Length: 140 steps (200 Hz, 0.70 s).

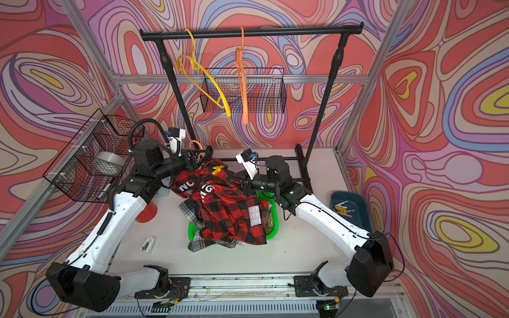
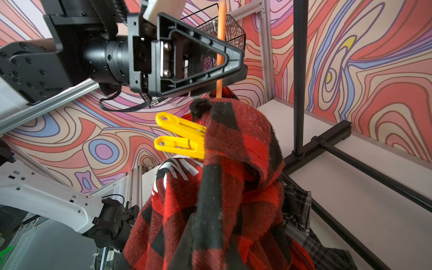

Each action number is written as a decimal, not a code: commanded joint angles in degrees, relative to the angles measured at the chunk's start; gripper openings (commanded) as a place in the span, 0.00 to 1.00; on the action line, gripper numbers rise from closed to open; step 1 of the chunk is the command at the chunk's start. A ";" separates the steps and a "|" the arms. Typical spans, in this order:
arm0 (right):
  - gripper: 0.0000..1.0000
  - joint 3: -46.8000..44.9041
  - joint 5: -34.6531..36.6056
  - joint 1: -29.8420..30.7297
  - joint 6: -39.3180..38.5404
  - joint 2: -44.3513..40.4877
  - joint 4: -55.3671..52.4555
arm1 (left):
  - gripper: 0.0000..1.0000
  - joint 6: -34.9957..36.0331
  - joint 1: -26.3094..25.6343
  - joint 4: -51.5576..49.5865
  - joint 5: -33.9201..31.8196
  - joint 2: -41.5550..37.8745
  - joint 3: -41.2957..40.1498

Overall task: Remove the clothespins securing long-sleeve shirts to the hanger
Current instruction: Place the long-sleeve shirt at the bin, then remove the clamp from the hanger.

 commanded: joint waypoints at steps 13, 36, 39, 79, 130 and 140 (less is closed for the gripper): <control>0.00 1.96 -0.92 0.60 -0.02 0.78 0.94 | 0.24 1.46 -0.49 4.58 2.52 0.33 -0.25; 0.00 2.08 0.57 0.60 -0.24 0.79 -0.11 | 0.04 2.75 -0.48 6.20 4.15 0.62 -0.30; 0.02 2.08 0.87 0.60 -0.31 0.80 -0.32 | 0.01 3.00 -0.49 6.45 4.26 0.62 -0.38; 0.29 4.56 5.51 0.60 -4.57 0.38 -7.04 | 0.00 6.36 -0.36 10.33 9.02 0.77 -2.16; 0.59 8.11 8.05 0.62 -13.22 -3.91 -15.03 | 0.00 6.97 2.78 11.80 15.33 1.88 -2.18; 0.59 9.03 7.96 0.60 -14.94 -4.24 -16.09 | 0.00 5.95 3.59 12.73 17.14 2.23 -2.19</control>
